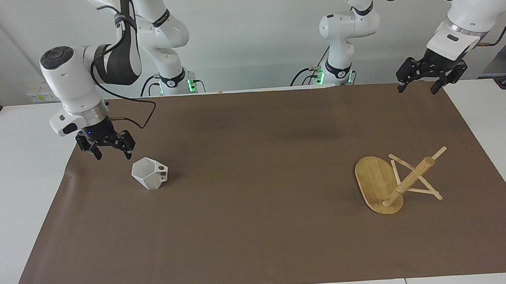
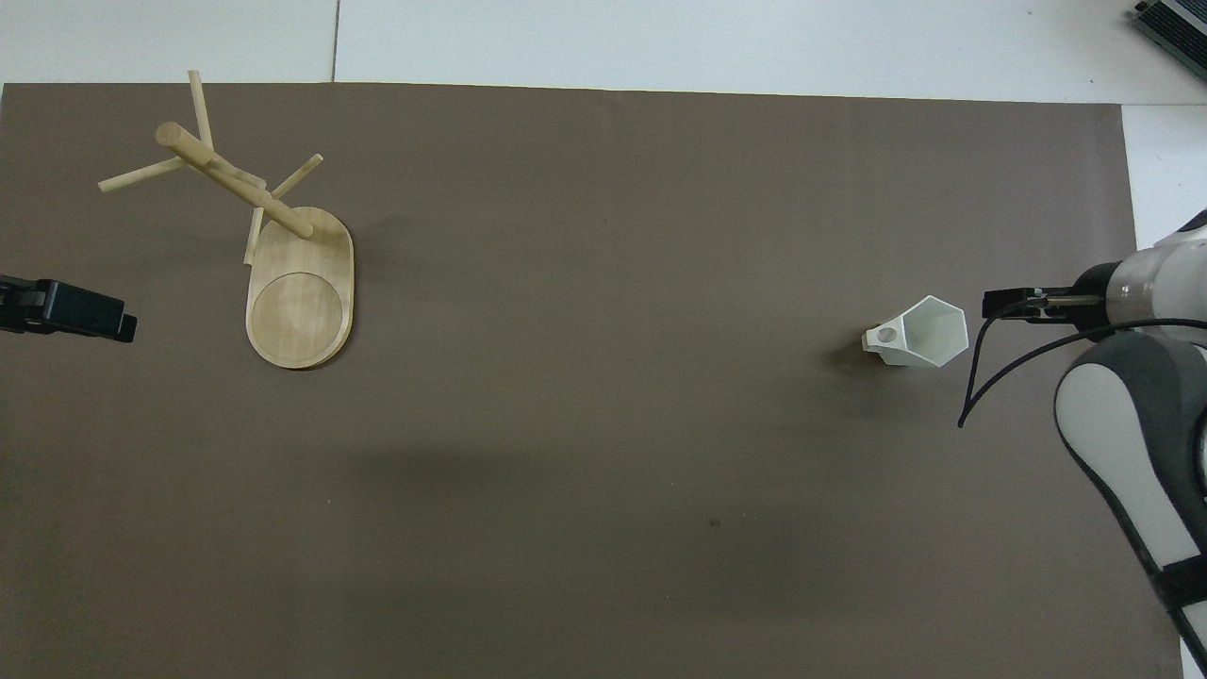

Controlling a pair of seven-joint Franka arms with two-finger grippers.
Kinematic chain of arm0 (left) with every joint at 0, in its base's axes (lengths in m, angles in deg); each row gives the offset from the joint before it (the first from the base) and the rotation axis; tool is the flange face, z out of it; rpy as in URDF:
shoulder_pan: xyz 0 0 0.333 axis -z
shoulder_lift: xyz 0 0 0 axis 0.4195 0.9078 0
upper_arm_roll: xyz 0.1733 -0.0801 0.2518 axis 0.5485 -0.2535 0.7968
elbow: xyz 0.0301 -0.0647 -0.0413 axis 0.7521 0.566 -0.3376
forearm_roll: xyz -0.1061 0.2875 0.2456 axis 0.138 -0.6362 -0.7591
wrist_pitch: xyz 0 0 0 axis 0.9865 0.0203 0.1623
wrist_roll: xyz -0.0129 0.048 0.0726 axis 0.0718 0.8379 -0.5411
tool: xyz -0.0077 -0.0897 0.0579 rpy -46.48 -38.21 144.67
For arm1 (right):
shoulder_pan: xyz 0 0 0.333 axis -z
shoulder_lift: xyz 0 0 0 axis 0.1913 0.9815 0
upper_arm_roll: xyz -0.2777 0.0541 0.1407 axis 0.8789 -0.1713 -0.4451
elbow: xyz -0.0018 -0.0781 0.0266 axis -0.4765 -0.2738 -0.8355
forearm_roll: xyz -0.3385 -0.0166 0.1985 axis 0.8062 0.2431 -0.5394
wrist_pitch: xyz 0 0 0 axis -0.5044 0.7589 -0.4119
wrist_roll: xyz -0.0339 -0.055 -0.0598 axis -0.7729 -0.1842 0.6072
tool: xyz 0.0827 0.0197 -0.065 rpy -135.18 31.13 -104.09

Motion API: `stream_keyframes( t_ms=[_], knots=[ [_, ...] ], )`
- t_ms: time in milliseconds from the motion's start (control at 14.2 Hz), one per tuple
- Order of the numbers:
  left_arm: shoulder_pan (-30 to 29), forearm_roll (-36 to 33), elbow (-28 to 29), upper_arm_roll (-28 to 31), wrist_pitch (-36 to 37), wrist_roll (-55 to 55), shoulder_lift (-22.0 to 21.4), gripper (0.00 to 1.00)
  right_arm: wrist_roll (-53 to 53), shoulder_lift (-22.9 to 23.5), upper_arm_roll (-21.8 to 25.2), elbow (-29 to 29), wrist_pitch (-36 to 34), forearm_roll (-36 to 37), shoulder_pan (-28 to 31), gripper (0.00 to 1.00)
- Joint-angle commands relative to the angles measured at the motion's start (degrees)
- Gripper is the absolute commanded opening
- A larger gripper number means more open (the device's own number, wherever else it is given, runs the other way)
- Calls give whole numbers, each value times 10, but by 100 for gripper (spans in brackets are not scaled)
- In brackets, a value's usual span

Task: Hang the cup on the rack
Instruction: 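Reach the right gripper to the white cup and close on it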

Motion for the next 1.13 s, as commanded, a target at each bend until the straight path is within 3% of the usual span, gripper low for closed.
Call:
stream_keyframes(
  t_ms=[0,282,705,1057],
  knots=[
    [-7,-12,6,-5,-2,-6,-4,100,12,24,-4,-3,20,-11,2,100],
    [-7,-12,6,-5,-2,-6,-4,100,21,57,-4,-10,45,-11,1,100],
    [-7,-12,6,-5,-2,-6,-4,100,26,47,-4,-50,53,-10,0,100],
    [-7,-12,6,-5,-2,-6,-4,100,35,54,-4,-49,53,-10,0,100]
  ],
)
